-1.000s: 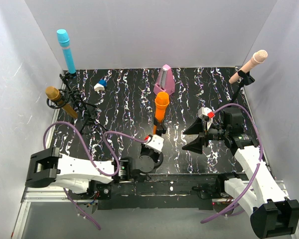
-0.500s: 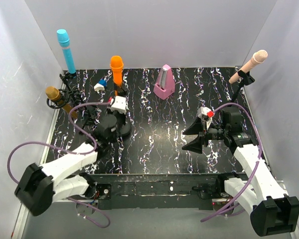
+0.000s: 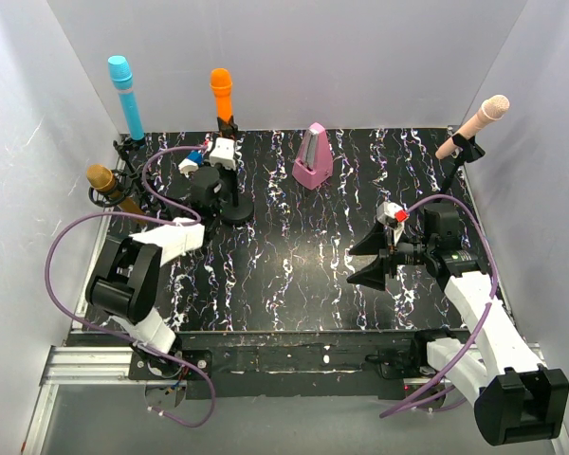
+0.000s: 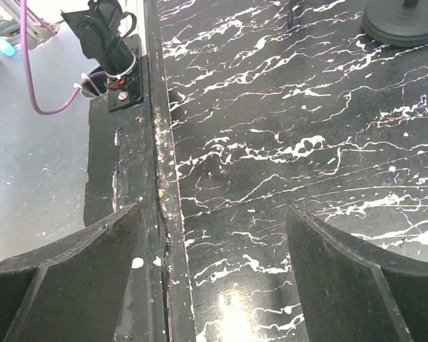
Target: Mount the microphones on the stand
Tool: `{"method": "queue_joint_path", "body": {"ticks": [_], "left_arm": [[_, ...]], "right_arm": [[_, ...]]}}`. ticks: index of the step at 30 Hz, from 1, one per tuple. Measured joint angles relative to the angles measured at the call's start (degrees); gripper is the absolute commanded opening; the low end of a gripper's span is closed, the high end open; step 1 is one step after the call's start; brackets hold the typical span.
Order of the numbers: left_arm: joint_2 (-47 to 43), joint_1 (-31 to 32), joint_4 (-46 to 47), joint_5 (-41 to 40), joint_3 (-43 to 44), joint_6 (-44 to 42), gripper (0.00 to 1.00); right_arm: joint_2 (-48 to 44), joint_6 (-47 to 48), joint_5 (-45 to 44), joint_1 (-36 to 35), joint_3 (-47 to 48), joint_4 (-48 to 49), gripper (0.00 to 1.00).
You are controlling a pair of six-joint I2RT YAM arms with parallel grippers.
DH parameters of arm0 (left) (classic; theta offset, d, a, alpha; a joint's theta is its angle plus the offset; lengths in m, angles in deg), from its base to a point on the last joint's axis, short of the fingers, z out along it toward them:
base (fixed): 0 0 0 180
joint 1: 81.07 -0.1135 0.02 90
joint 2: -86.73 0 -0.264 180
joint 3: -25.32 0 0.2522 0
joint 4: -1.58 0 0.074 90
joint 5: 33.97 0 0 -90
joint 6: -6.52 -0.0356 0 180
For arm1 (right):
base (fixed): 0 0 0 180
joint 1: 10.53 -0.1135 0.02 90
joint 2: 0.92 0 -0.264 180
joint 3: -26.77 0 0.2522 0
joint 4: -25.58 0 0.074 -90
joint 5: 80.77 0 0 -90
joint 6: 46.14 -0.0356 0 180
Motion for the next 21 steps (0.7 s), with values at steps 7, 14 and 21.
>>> {"method": "queue_joint_path", "body": {"ticks": [7,14,21], "left_arm": [[2.9,-3.5,3.5,2.8,0.9,2.7,0.16],[0.3,-3.5,4.2,4.5,-3.7,4.5,0.51],[-7.9,-3.5,0.0,8.0,-7.5,6.1,0.83]], "right_arm": [[0.8,0.3,0.2,0.4,0.0,0.0,0.88],[0.8,0.7,0.7,1.4,0.0,0.0,0.88],[0.6,1.1,1.4,2.9,-0.4,0.0,0.89]]}}
